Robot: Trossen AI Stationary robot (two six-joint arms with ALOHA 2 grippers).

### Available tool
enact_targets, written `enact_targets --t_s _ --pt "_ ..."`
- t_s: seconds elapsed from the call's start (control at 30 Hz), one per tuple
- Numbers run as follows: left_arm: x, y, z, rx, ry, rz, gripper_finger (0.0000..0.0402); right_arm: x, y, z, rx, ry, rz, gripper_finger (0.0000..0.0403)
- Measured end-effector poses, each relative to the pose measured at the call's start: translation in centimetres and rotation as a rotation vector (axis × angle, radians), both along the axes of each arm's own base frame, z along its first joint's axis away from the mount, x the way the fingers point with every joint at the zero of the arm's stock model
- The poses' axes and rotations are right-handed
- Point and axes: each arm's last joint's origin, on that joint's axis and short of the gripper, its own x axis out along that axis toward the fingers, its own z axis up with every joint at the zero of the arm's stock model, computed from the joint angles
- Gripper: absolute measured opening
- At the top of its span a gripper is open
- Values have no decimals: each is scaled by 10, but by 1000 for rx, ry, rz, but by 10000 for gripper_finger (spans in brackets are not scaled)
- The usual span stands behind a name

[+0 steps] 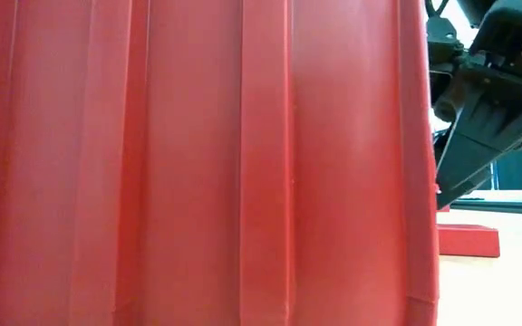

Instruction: Sort blocks

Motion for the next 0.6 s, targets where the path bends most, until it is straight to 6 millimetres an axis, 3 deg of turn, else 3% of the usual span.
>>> enact_targets --t_s 0.37,0.6 --pt "0 0 0 0 1 0 0 19 16 10 -1 -41 51 242" --pt "0 0 0 -1 1 0 0 22 22 -12 -32 34 52 249"
